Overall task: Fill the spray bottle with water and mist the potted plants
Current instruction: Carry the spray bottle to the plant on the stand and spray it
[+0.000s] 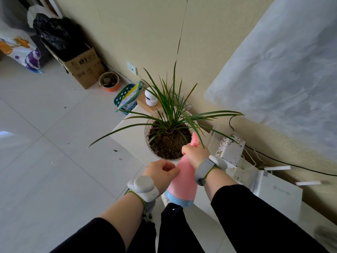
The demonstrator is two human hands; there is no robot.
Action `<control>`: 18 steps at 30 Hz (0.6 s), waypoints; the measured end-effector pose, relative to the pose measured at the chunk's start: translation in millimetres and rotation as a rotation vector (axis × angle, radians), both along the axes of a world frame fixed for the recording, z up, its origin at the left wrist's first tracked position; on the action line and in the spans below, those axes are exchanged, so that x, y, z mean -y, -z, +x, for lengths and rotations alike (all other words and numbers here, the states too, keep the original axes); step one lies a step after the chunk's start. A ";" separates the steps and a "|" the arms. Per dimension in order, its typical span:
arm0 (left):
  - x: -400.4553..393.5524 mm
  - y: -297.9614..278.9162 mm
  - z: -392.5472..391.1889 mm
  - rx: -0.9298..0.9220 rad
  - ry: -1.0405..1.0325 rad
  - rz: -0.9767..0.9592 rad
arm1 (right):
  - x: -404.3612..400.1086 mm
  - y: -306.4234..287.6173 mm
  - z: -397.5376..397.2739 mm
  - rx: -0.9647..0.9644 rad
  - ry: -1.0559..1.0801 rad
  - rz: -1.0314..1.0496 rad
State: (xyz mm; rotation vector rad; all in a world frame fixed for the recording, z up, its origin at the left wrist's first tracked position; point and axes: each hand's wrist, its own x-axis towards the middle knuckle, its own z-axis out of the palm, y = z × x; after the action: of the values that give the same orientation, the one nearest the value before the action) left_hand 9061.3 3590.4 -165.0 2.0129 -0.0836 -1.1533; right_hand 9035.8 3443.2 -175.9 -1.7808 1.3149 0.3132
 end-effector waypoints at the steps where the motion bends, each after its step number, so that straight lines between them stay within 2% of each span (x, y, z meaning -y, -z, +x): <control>1: 0.3 0.0 0.1 -0.001 0.000 -0.001 | 1.1 1.4 0.5 -0.009 0.007 -0.008; 9: 0.5 -0.7 1.0 0.013 -0.034 -0.007 | 6.0 8.3 8.2 -0.031 -0.050 0.000; 15: -1.0 -2.1 3.8 0.025 -0.020 -0.002 | 2.8 9.6 12.4 0.017 0.012 -0.002; 18: -2.9 -3.7 4.9 0.027 -0.041 -0.005 | 2.1 6.0 17.0 0.032 -0.034 0.039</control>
State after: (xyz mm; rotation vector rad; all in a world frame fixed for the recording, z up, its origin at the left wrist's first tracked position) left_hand 9066.2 3593.2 -161.4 2.0173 -0.0588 -1.0996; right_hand 9052.8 3441.1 -181.9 -1.7698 1.2493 0.3260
